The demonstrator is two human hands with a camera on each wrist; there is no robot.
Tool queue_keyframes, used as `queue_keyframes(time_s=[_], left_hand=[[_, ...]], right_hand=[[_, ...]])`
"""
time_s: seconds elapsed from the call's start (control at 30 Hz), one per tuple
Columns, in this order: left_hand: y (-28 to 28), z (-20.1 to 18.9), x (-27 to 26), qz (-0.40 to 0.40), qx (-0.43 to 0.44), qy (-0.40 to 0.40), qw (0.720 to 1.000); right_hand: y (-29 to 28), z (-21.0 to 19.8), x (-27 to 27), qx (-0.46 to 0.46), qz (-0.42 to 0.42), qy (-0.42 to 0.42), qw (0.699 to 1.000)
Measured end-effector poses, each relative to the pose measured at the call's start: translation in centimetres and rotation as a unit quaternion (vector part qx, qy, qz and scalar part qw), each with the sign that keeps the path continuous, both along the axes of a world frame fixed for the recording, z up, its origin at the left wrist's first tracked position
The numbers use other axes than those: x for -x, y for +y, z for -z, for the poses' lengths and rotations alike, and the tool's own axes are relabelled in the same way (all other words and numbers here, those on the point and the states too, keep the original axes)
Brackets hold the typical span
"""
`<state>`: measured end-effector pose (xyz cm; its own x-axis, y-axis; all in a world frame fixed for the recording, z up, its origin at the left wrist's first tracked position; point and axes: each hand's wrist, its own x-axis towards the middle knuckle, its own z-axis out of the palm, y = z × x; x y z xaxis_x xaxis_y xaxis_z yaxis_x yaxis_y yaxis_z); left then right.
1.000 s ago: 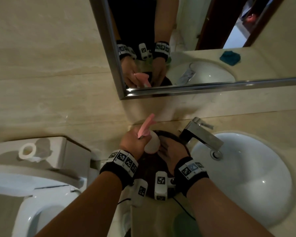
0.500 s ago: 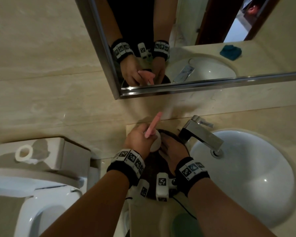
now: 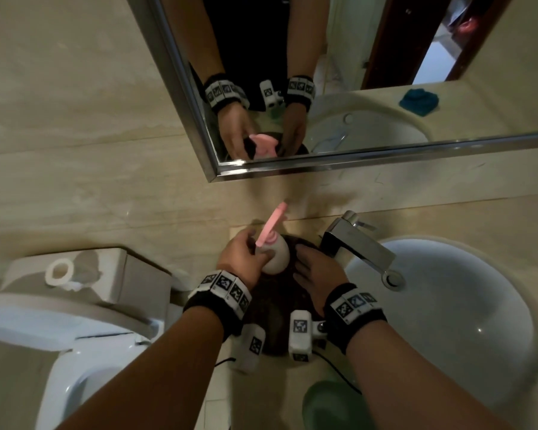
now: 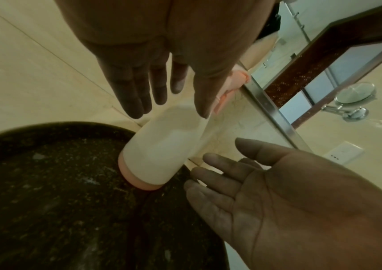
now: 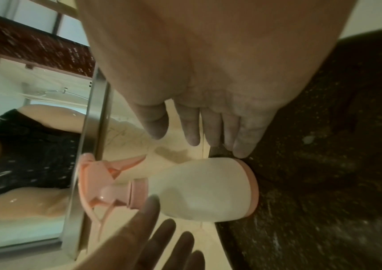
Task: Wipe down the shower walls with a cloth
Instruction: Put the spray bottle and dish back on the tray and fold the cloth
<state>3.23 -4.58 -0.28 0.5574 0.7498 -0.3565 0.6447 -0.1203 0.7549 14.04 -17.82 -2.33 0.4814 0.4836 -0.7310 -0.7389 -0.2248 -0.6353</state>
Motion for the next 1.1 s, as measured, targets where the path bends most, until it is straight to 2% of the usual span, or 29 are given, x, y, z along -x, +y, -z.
queue_keyframes(time_s=[0.23, 0.43, 0.63, 0.83, 1.1], left_hand=[[-1.1, -2.7, 2.2, -0.039, 0.005, 0.014, 0.999], [-2.8, -4.9, 3.7, -0.056, 0.017, 0.0, 0.998], [-5.2, -6.1, 6.6, -0.017, 0.01, -0.019, 1.0], [-9.2, -4.4, 10.9, -0.037, 0.111, -0.045, 0.992], [-14.8, -1.1, 14.4, -0.093, 0.273, -0.067, 0.955]], right_hand=[[-1.8, -3.2, 0.5, -0.027, -0.008, 0.001, 1.0], [-4.5, -5.6, 1.5, -0.041, 0.03, -0.043, 0.998], [-9.4, -7.7, 4.4, -0.034, 0.062, -0.076, 0.995], [-15.6, -9.0, 8.5, 0.002, 0.088, -0.105, 0.991], [-22.4, -7.4, 12.2, 0.081, 0.14, -0.119, 0.98]])
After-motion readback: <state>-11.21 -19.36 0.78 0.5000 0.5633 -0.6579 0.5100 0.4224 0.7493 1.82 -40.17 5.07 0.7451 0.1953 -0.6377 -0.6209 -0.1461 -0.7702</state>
